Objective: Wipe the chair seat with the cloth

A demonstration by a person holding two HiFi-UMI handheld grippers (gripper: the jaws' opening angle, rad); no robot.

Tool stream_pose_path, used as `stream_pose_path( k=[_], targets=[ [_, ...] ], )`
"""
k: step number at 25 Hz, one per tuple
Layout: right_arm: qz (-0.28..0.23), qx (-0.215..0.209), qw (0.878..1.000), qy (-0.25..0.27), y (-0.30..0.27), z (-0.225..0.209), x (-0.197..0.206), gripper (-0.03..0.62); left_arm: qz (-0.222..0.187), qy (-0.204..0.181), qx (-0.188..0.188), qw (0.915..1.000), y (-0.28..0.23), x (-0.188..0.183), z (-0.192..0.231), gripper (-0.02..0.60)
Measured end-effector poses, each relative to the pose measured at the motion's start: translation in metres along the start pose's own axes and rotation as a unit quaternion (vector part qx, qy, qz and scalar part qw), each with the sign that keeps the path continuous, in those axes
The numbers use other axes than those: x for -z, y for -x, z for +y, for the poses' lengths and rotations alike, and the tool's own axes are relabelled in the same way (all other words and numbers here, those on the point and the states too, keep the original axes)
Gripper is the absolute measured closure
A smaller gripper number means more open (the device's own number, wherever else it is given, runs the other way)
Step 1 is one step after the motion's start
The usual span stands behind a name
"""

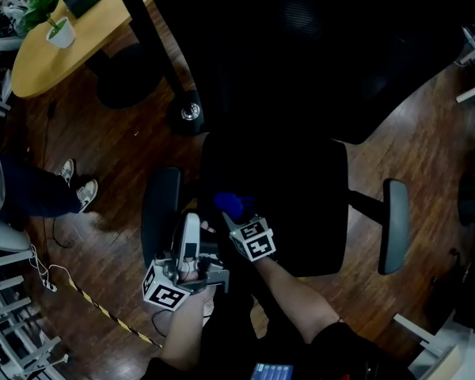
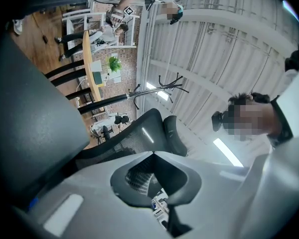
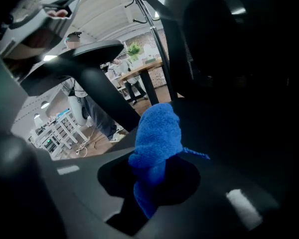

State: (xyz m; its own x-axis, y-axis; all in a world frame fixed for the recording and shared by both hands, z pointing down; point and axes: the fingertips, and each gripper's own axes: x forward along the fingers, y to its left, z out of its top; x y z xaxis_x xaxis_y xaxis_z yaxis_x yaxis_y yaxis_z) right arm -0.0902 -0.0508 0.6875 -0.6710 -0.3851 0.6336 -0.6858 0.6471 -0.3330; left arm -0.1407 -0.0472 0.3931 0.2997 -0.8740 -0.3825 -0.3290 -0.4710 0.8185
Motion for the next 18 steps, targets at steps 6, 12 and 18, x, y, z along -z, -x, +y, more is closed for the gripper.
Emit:
stream_pose_path(
  k=[6,12,18],
  targets=[
    [0.025,0.095,0.995,-0.027,0.092,-0.098,0.058,0.514,-0.004,0.0,0.005,1.0,0.007,-0.006,-0.004,0.588],
    [0.021,0.22,0.972,-0.073,0.211,-0.196,0.092,0.514,0.003,0.001,0.005,1.0,0.01,-0.004,-0.005,0.588],
    [0.007,0.254,0.962,-0.103,0.246,-0.22,0.102,0.514,0.008,-0.002,0.001,1.0,0.012,0.001,-0.004,0.589]
  ],
)
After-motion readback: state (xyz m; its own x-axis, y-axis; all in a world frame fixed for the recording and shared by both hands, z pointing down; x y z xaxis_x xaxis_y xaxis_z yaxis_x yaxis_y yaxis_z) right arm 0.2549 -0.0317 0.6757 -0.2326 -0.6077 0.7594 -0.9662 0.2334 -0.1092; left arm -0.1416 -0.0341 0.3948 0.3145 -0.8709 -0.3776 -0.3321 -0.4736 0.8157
